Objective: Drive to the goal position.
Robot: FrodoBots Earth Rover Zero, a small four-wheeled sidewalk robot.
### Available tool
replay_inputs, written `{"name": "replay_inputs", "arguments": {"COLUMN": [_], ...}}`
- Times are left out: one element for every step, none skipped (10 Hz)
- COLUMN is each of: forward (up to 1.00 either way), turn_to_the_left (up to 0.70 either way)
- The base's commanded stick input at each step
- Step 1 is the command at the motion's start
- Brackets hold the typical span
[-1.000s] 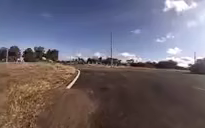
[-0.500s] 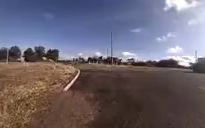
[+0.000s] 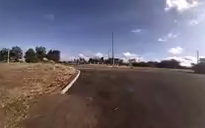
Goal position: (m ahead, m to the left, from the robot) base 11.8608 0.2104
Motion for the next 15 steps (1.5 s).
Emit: {"name": "replay_inputs", "arguments": {"forward": [0.45, 0.45, 0.45, 0.45, 0.45, 0.45, 0.45, 0.45, 0.45, 0.45, 0.45, 0.45, 0.45, 0.45, 0.45], "turn_to_the_left": [0.00, 0.00, 0.00, 0.00, 0.00, 0.00, 0.00, 0.00, 0.00, 0.00, 0.00, 0.00, 0.00, 0.00, 0.00]}}
